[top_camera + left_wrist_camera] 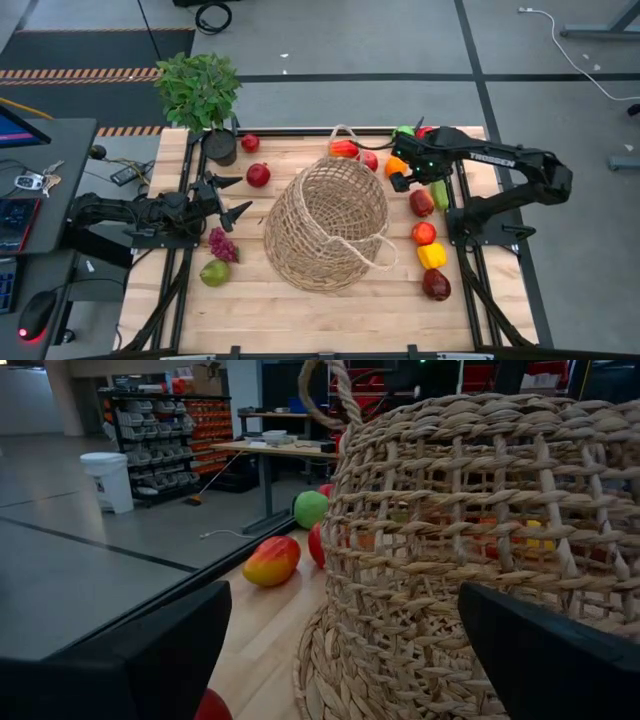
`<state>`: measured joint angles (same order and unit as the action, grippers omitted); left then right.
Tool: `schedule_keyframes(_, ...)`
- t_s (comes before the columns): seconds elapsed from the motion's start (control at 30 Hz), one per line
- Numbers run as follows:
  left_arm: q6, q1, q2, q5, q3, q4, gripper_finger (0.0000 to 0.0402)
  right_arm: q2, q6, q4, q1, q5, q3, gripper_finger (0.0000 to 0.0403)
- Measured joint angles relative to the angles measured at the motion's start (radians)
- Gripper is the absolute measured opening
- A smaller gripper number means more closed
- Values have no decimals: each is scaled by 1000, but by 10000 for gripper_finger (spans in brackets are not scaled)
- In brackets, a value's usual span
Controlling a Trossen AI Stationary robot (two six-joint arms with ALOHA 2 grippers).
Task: Build produce basket
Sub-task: Put the orange into the brown basket
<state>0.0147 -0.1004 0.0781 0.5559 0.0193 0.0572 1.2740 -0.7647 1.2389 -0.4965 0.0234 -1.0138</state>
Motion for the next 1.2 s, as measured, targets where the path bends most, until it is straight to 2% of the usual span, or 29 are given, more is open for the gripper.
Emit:
schedule_keyframes(0.07, 0, 0, 0, 0, 0, 0, 398, 1, 27, -7, -11, 33, -2, 384)
schedule_keyframes(0.23, 0, 0, 0, 0, 0, 0, 398, -27, 65, 3, -27, 35, -49, 384)
schedule_keyframes(0.5, 0, 0, 0, 0, 0, 0, 398, -90, 258, 52, -70, 105, -178, 376)
schedule_keyframes(0.67, 0, 0, 0, 0, 0, 0, 398, -96, 268, -33, -186, 107, -249, 374)
schedule_keyframes(0.9, 0, 0, 0, 0, 0, 0, 398, 51, 412, -76, -323, 103, -248, 374)
schedule_keyframes(1.2, 0, 0, 0, 0, 0, 0, 398, 301, 488, -128, -394, 93, -247, 374)
